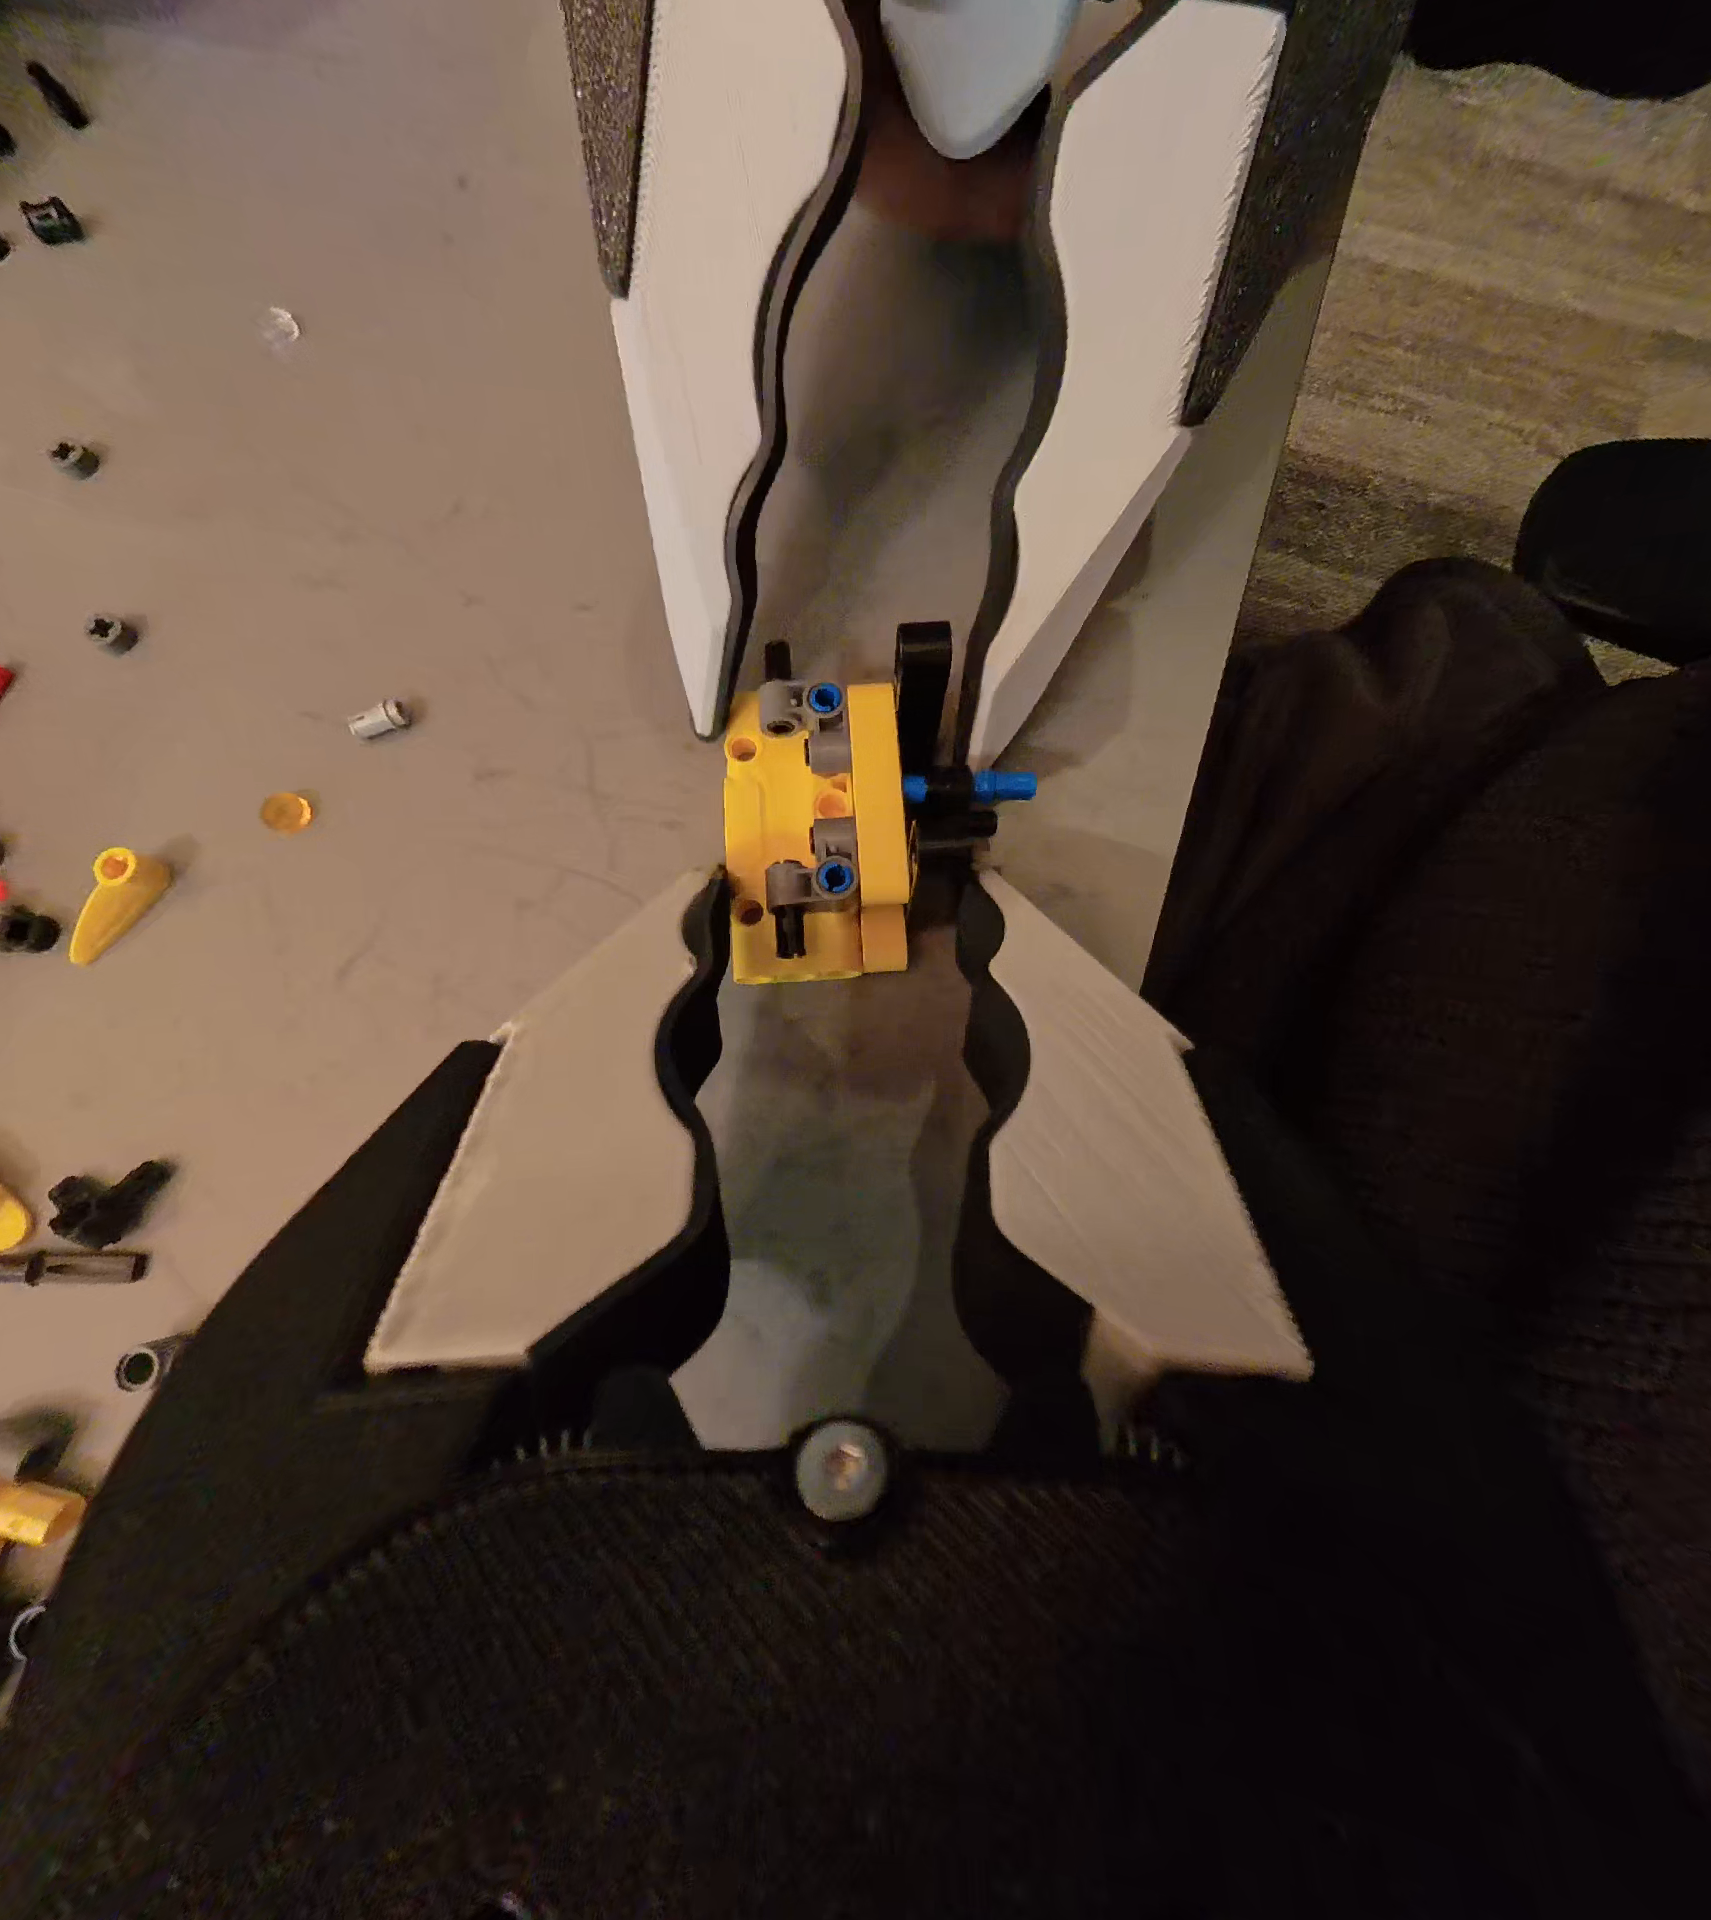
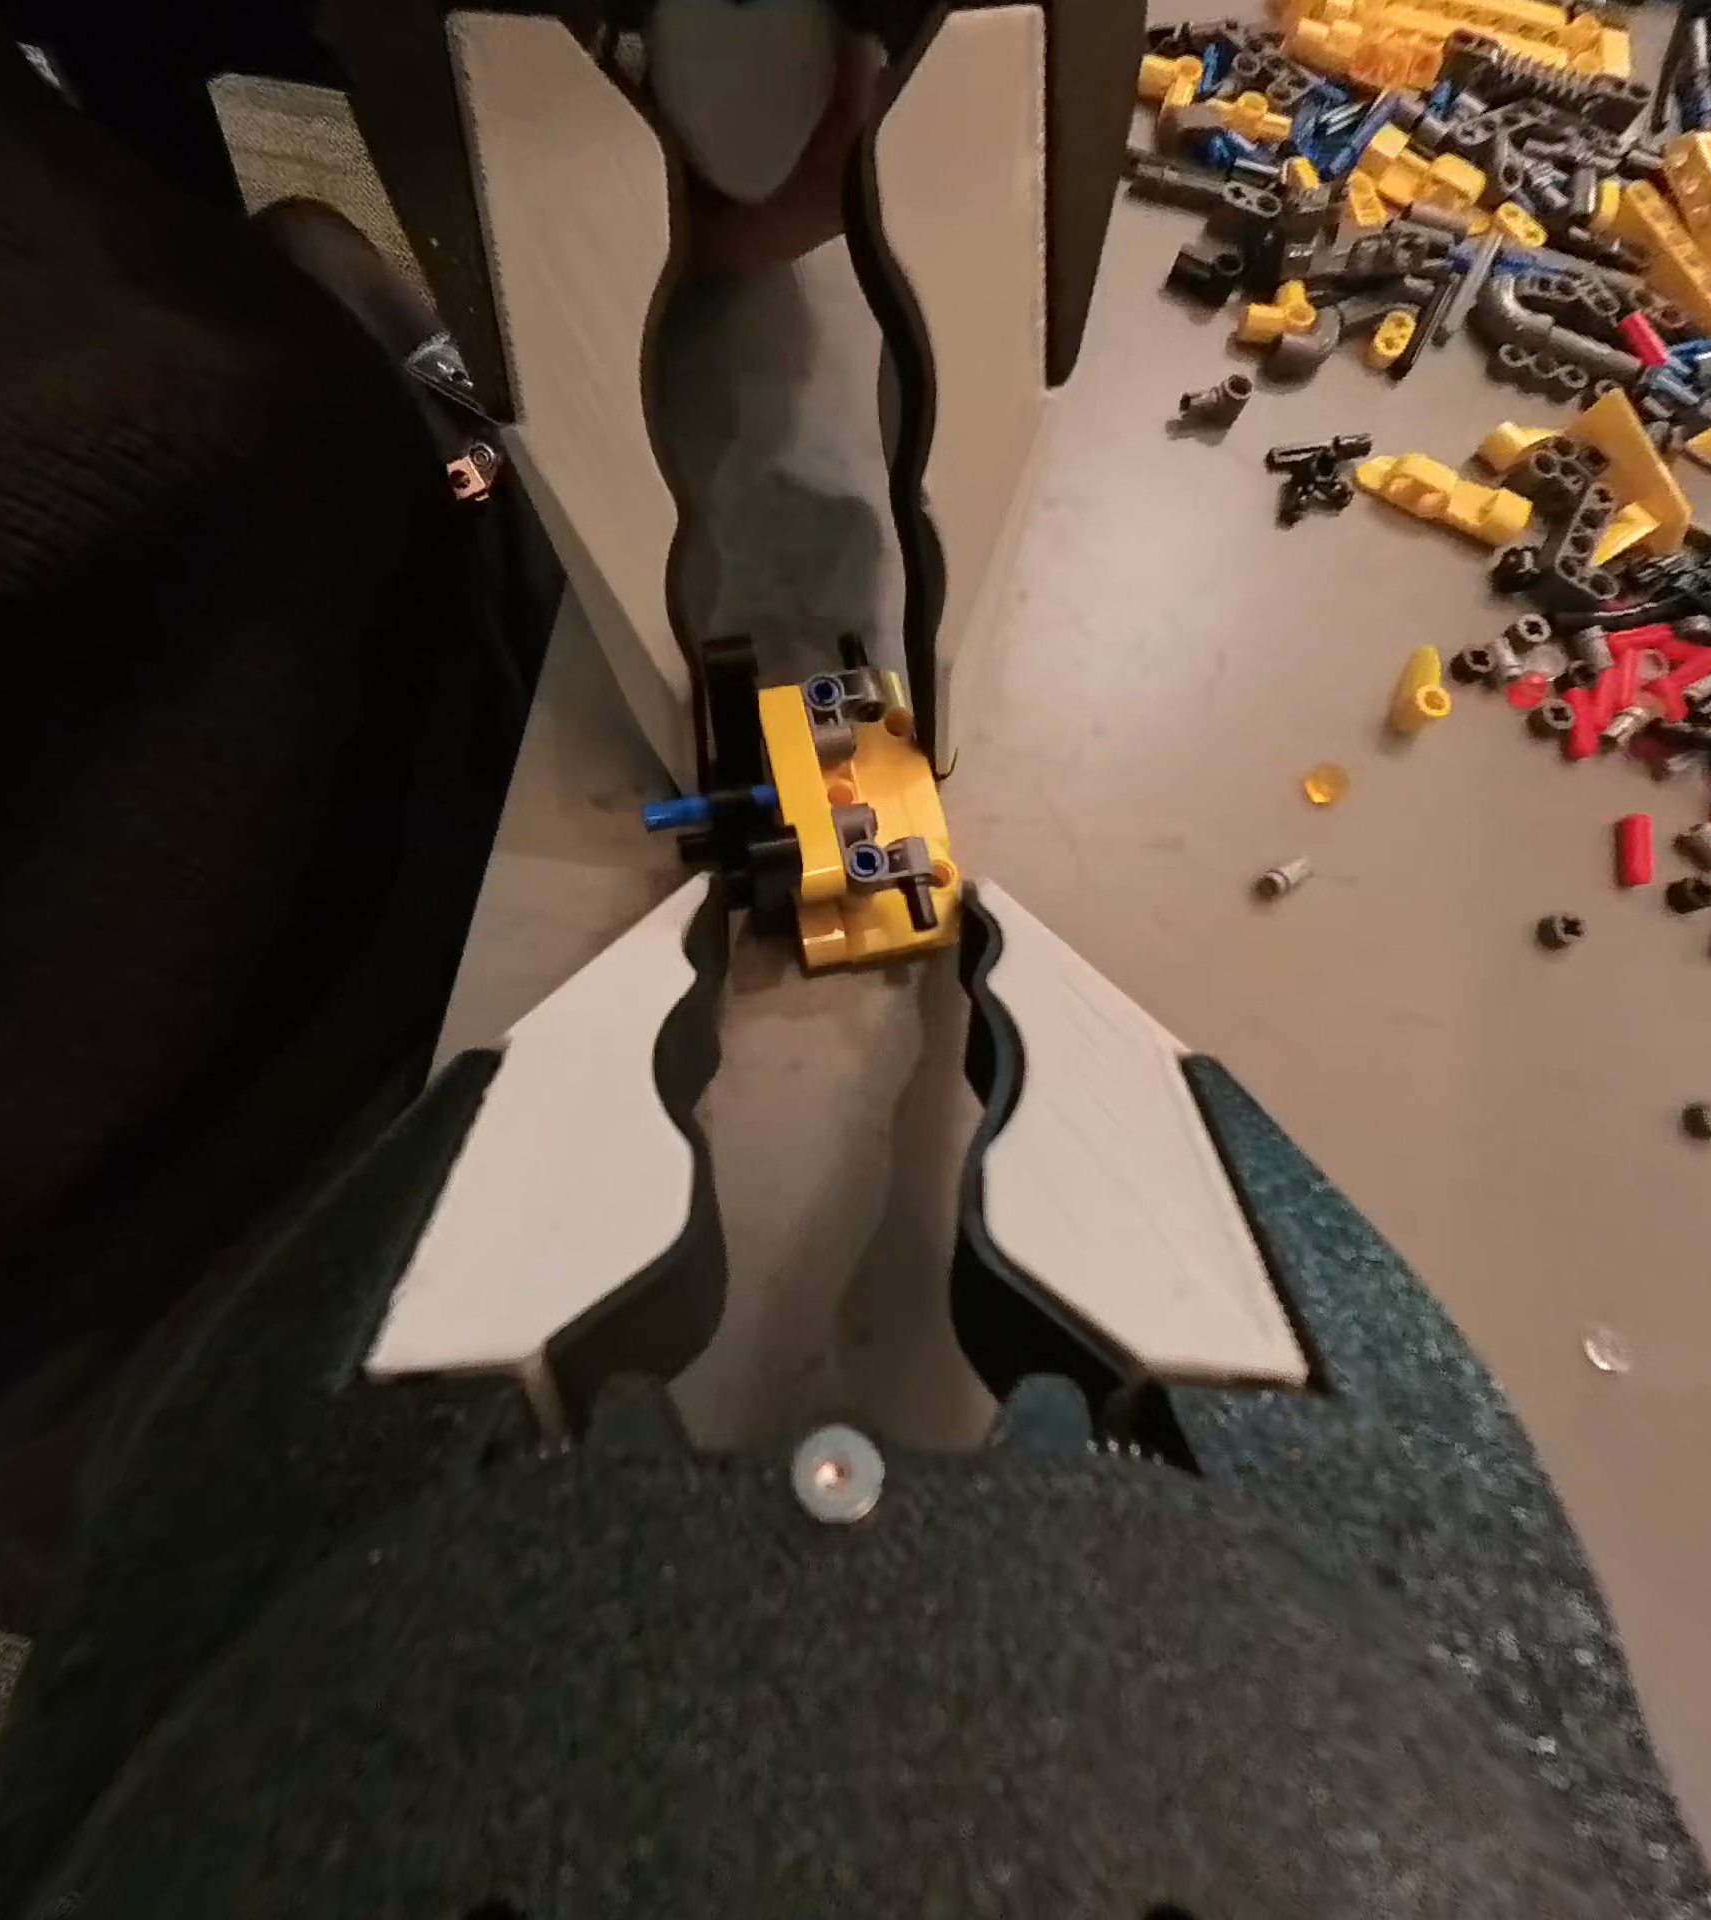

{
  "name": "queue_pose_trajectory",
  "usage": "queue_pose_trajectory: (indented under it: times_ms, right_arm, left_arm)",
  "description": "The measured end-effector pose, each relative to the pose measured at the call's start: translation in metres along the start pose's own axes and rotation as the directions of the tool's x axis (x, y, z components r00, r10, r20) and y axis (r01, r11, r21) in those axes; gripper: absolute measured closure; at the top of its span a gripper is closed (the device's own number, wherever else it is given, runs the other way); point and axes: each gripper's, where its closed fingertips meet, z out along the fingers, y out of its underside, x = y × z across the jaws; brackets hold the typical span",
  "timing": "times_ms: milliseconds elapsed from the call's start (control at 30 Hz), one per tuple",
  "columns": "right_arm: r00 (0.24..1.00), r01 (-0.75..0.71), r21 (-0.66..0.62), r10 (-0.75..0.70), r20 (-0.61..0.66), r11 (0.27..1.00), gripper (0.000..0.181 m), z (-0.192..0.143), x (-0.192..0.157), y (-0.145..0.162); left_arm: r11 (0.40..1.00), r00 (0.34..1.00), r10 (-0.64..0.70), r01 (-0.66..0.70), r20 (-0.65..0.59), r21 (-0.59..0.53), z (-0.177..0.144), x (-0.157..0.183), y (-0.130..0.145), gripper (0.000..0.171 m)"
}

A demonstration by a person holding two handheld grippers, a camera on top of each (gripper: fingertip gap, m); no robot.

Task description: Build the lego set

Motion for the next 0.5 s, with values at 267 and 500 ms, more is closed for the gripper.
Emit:
queue_pose_trajectory:
  times_ms: [267,500]
  right_arm:
    - [0.999,0.047,0.000,-0.047,0.016,0.999,0.141,0.0012,0.0002,-0.0011]
    - [0.998,0.063,-0.003,-0.063,0.009,0.998,0.143,0.0012,-0.0004,-0.0016]
  left_arm:
    - [1.000,1.000,0.016,-0.017,-0.018,-0.003,-0.0002,-0.0001,-0.0006,0.130]
    - [1.000,1.000,0.010,-0.010,-0.013,-0.010,-0.0001,0.0007,-0.0007,0.131]
